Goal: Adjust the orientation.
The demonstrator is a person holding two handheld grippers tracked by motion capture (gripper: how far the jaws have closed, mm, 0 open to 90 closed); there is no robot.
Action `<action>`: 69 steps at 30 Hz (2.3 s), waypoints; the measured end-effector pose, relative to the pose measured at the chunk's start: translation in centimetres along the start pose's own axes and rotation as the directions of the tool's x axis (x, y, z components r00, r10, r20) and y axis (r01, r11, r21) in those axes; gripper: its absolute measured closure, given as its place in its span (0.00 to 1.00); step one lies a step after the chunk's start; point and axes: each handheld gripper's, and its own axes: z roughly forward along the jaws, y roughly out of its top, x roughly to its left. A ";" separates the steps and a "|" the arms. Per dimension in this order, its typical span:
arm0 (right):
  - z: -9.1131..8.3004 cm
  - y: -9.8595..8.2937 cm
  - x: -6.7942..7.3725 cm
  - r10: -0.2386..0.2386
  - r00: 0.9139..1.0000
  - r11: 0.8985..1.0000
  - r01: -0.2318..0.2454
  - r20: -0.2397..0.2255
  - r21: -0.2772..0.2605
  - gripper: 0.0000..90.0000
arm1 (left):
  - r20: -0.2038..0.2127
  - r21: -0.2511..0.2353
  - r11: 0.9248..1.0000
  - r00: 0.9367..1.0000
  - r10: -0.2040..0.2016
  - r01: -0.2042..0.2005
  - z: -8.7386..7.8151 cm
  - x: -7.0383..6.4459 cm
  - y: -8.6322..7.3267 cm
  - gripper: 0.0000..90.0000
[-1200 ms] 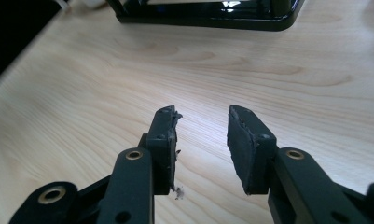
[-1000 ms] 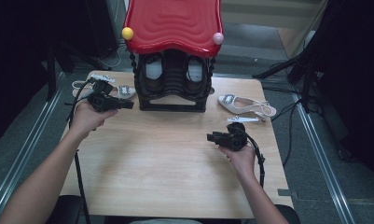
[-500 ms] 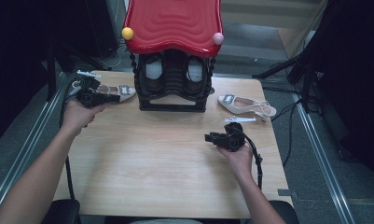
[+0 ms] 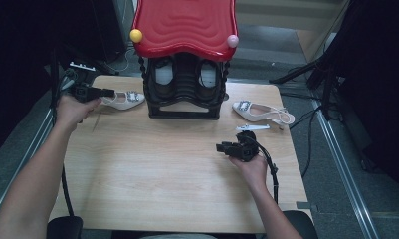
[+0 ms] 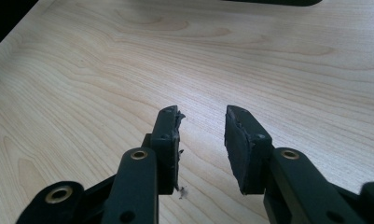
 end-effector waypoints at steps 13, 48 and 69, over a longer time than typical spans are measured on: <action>0.4 -0.3 0.3 -0.011 1.000 0.999 0.011 0.001 0.038 0.73 | -0.061 0.048 0.997 0.997 -0.057 0.060 1.1 3.3 -1.5 1.00; 1.4 -0.5 0.6 -0.026 1.000 0.997 0.026 0.000 0.075 0.70 | -0.082 0.080 0.982 0.983 -0.162 0.169 6.8 1.8 -1.6 1.00; 1.4 -0.5 0.5 -0.029 1.000 0.996 0.028 0.011 0.079 0.70 | -0.068 0.043 0.991 0.990 -0.123 0.126 3.6 1.1 -0.2 1.00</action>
